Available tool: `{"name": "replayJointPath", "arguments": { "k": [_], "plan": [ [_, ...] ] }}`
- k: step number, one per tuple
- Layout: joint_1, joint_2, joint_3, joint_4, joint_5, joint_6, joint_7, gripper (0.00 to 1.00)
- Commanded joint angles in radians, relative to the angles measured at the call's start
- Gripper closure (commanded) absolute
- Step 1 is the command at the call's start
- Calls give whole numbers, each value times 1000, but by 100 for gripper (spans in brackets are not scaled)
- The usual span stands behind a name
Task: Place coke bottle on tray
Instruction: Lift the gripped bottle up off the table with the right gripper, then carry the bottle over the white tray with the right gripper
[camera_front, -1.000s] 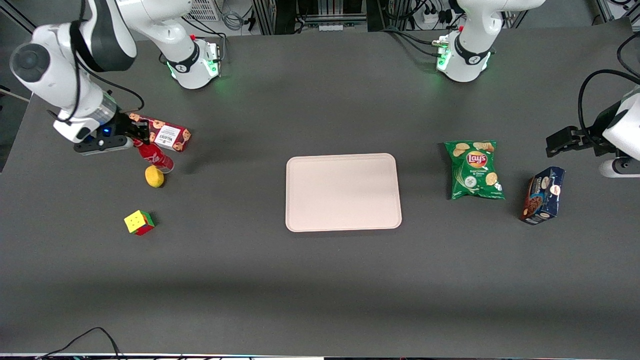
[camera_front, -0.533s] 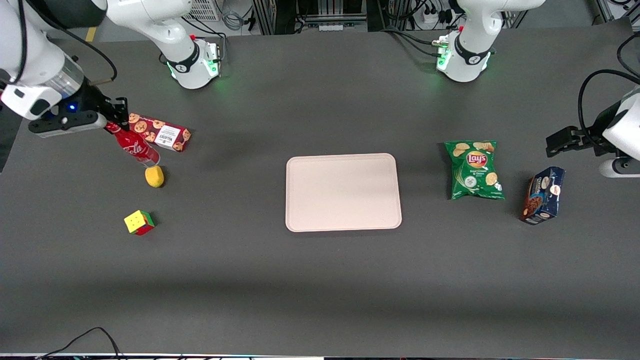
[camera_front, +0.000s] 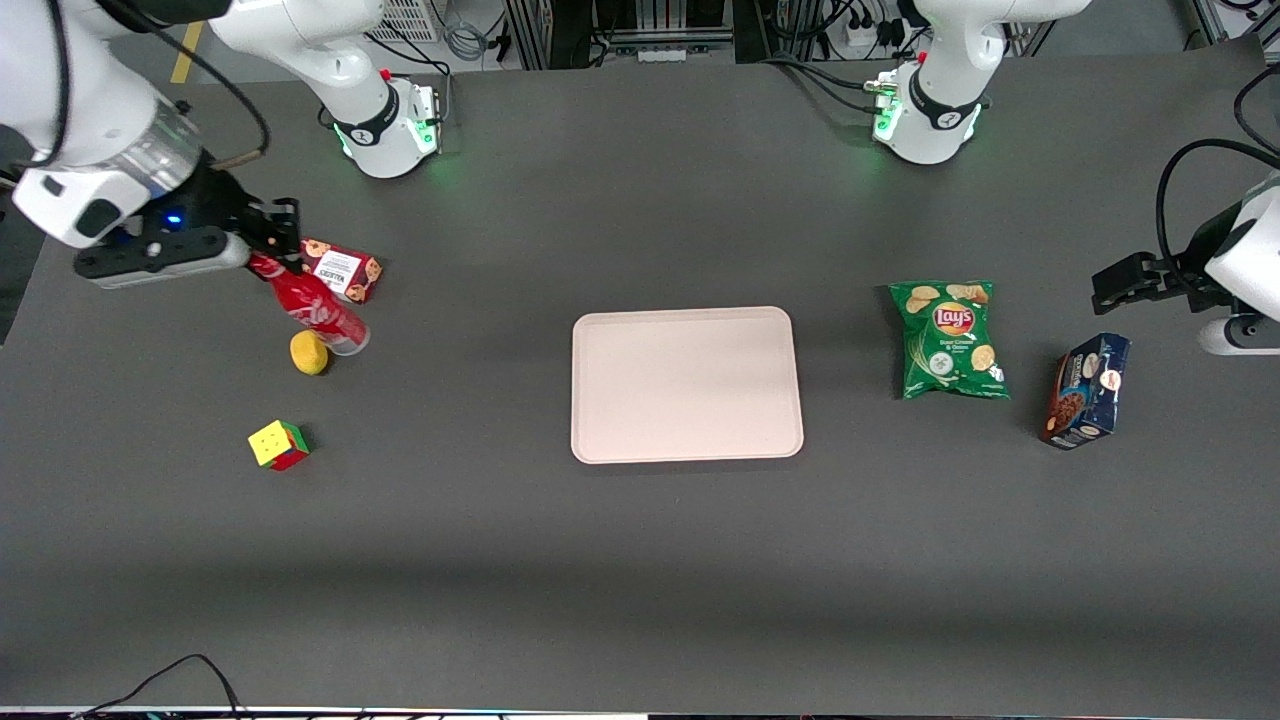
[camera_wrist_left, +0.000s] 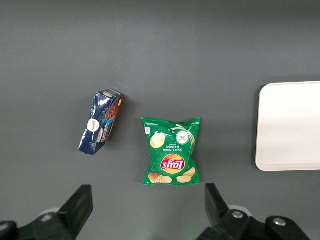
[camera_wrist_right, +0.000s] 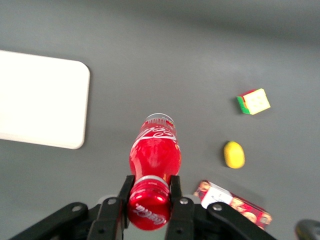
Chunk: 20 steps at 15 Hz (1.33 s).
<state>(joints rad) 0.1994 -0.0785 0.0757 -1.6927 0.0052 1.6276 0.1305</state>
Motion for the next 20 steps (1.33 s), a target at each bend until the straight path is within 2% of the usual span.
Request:
{"name": "replayJointPath", "arguments": {
  "k": [1, 3, 9, 13, 20],
  "plan": [
    [1, 179, 117, 224, 12, -48, 199, 100],
    [26, 256, 137, 295, 9, -46, 282, 100],
    [190, 448, 137, 439, -4, -29, 500, 100],
    [280, 543, 137, 461, -65, 41, 603, 100],
    [311, 677, 137, 452, -82, 216, 667, 100]
  ]
}}
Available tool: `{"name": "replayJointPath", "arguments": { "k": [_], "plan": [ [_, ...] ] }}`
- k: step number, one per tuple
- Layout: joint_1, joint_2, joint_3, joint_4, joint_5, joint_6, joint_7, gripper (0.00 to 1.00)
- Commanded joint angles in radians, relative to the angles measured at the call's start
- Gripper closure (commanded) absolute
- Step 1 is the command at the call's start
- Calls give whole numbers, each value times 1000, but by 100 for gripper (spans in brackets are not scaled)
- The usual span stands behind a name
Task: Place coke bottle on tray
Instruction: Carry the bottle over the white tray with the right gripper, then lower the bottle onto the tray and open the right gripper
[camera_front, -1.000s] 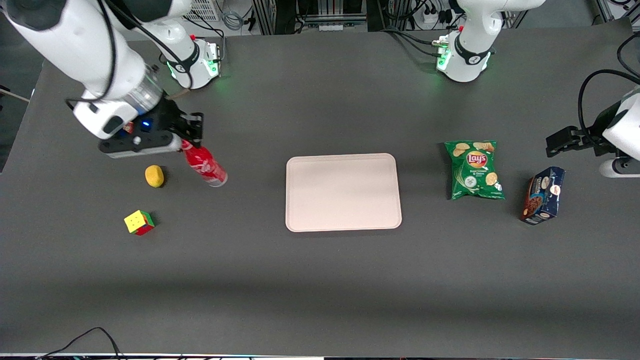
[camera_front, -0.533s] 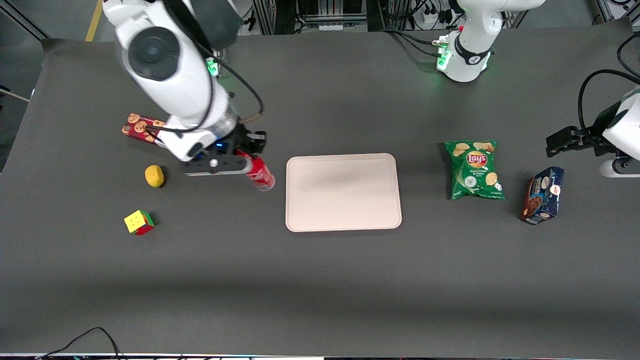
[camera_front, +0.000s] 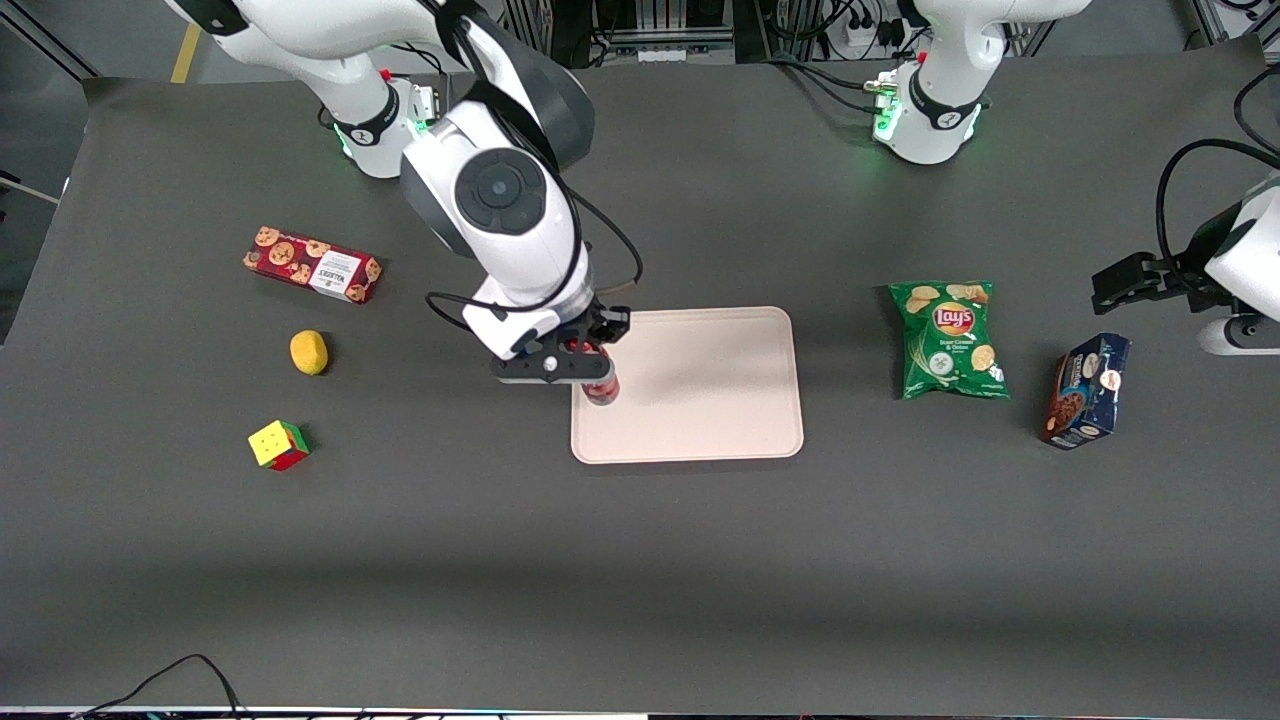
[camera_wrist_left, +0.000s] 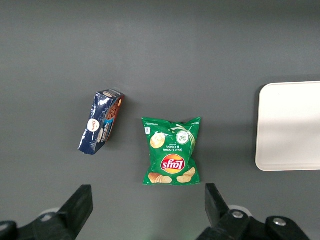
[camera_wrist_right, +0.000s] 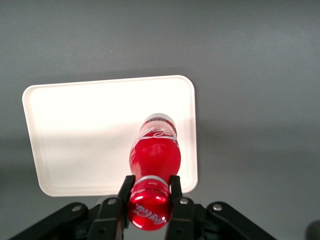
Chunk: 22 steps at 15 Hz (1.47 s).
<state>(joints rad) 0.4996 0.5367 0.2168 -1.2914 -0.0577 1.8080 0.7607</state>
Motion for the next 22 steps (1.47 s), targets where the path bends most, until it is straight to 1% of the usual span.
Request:
{"name": "replayJointPath", "arguments": {
  "k": [1, 5, 7, 13, 15, 21, 22],
  "plan": [
    [11, 77, -2, 43, -17, 65, 37, 100],
    [27, 106, 1, -14, -21, 143, 40, 100],
    [27, 106, 1, -34, -19, 159, 58, 100],
    [25, 103, 1, -84, -22, 160, 62, 100],
    [23, 100, 0, -106, -33, 160, 62, 100],
    [19, 98, 1, -120, -36, 160, 66, 100],
    [17, 98, 1, -120, -36, 160, 66, 90]
  ]
}}
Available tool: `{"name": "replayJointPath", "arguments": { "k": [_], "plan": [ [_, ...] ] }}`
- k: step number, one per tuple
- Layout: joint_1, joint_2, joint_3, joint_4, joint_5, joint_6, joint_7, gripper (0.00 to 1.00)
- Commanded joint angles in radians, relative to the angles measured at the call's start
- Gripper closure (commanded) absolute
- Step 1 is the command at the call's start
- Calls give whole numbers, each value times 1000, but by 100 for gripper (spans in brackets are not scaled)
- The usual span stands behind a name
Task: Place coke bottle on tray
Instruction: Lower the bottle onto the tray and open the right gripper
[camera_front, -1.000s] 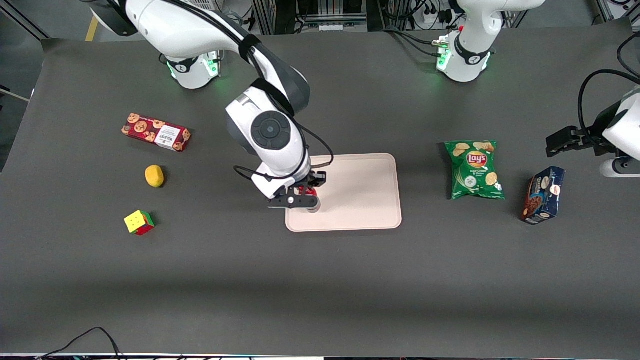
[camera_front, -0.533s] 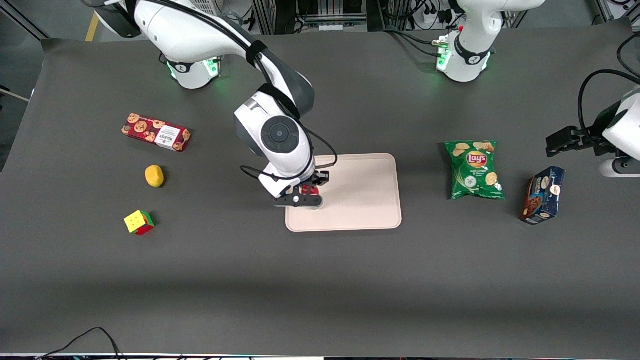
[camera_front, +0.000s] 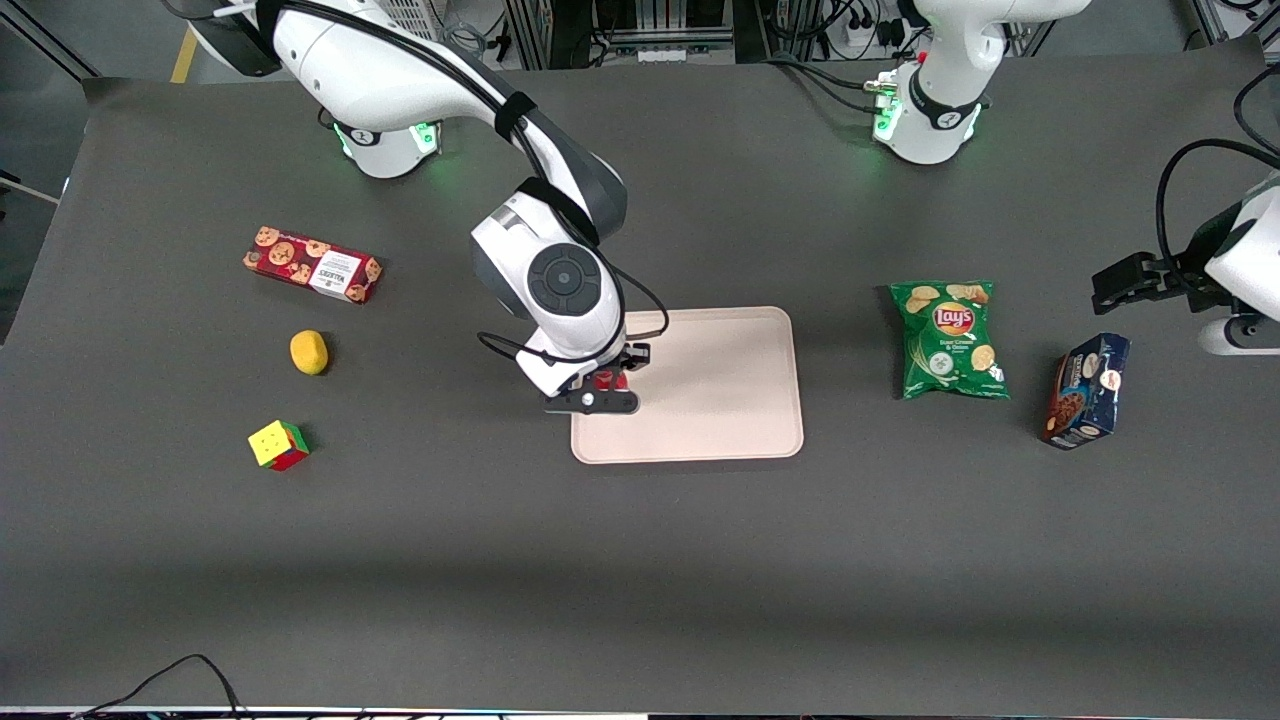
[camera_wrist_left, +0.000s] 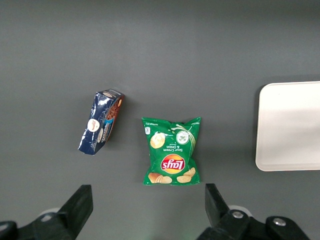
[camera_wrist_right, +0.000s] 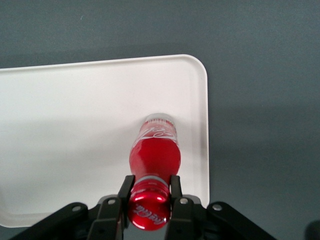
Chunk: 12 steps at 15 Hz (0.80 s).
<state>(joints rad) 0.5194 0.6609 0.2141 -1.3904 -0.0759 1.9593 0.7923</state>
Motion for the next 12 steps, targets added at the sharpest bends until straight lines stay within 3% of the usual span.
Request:
{"name": "replayJointPath", "arguments": {
  "k": [1, 3, 4, 8, 12],
  "plan": [
    [-2, -24, 2, -21, -18, 9, 35, 48],
    [-2, -24, 4, -21, -18, 9, 35, 24],
    [-2, -23, 4, -21, -18, 9, 42, 2],
    [-10, -40, 2, -15, -5, 9, 56, 0],
    [-97, -159, 11, -21, 5, -38, 22, 0]
  ]
}}
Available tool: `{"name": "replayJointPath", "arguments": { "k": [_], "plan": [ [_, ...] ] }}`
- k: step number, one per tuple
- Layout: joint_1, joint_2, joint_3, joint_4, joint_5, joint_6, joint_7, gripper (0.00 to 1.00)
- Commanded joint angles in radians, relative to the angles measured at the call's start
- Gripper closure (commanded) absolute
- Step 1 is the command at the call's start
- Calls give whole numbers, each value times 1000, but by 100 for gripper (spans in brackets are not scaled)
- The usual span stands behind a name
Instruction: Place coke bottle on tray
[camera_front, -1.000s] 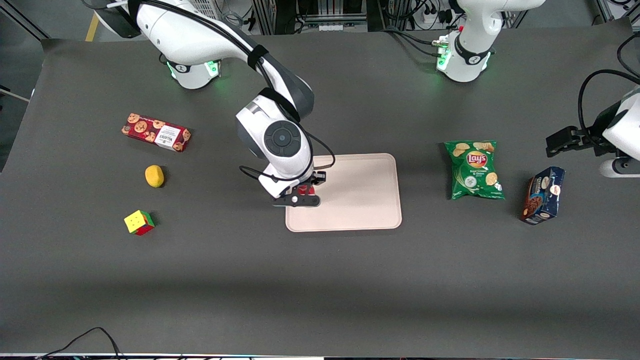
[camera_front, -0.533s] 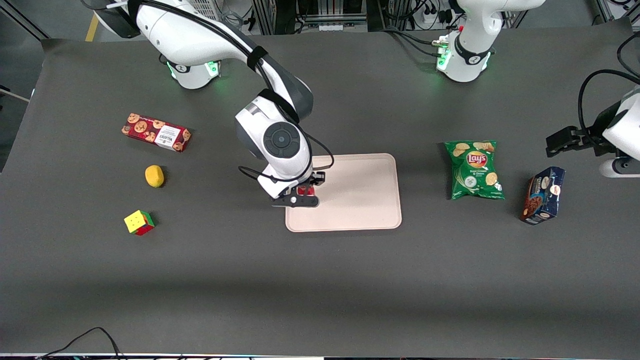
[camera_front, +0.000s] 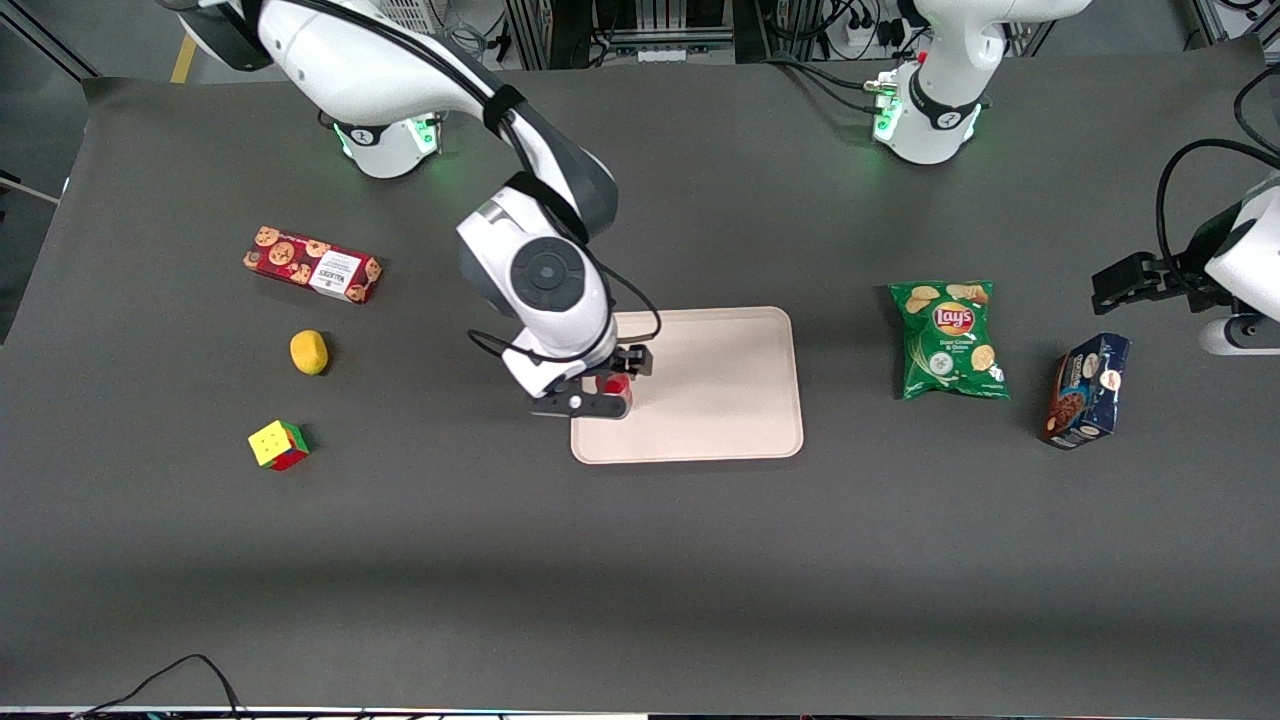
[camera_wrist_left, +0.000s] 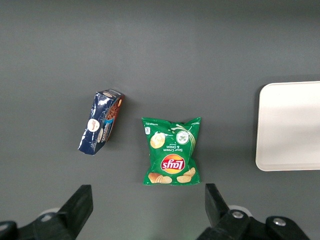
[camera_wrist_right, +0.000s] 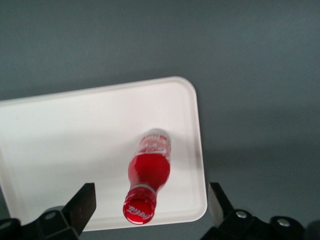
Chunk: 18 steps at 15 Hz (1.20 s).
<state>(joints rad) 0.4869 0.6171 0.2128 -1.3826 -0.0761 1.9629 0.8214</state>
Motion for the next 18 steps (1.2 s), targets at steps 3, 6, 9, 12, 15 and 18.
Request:
{"name": "replayJointPath", "arguments": {
  "k": [3, 6, 9, 12, 15, 18],
  "plan": [
    [-148, -232, 11, -61, 15, -107, -145, 0],
    [-229, -368, -1, -143, 39, -119, -261, 0],
    [-277, -520, -70, -272, 53, -136, -422, 0],
    [-277, -638, -191, -381, 102, -160, -566, 0],
    [-277, -698, -303, -417, 111, -211, -706, 0],
    [-277, -764, -365, -490, 111, -229, -781, 0]
  ]
}}
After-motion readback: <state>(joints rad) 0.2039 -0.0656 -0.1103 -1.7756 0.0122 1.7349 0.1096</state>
